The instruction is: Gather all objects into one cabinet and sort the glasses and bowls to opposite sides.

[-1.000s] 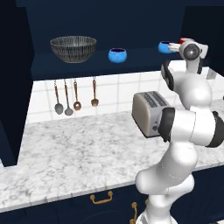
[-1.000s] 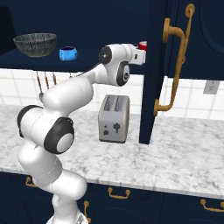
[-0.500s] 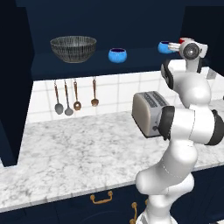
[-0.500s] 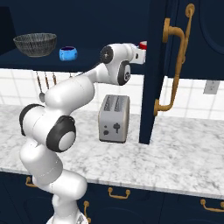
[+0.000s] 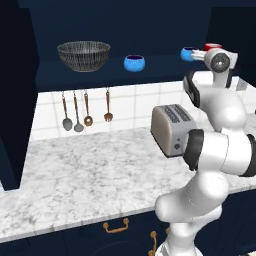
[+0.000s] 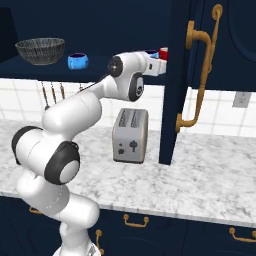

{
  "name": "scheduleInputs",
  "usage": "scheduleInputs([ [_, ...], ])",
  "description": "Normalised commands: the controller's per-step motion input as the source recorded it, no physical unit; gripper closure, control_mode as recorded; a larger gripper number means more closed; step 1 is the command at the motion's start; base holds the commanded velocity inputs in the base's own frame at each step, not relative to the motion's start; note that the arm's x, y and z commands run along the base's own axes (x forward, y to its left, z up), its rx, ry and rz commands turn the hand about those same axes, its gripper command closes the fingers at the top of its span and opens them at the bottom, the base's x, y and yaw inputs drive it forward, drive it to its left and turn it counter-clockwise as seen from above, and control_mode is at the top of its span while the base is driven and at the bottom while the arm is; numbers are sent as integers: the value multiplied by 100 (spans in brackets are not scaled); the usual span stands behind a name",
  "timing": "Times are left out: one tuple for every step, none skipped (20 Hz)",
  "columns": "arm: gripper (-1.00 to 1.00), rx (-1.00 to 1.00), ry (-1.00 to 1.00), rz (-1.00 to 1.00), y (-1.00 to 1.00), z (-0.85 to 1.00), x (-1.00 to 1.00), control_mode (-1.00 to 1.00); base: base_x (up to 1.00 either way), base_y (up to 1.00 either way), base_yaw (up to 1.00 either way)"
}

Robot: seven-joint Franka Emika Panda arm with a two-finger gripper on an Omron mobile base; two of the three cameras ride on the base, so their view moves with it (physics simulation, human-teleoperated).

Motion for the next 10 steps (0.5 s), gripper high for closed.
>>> scheduleInputs([
  [-100,0,-4,7,39,0,-34,-100,0,0,0],
  [-100,0,-1,10,44,0,-36,-100,0,0,0],
  [-100,0,0,14,54,0,-44,-100,0,0,0],
  [-100,0,0,18,54,4,-44,-100,0,0,0],
  [-100,0,0,24,60,13,-28,-100,0,0,0],
  [-100,0,0,27,48,19,-16,-100,0,0,0],
  [-100,0,3,27,59,16,-9,-100,0,0,0],
  [-100,0,5,30,54,19,-13,-100,0,0,0],
  [-100,0,9,30,58,20,-12,-100,0,0,0],
  [-100,0,9,29,61,19,-10,-100,0,0,0],
])
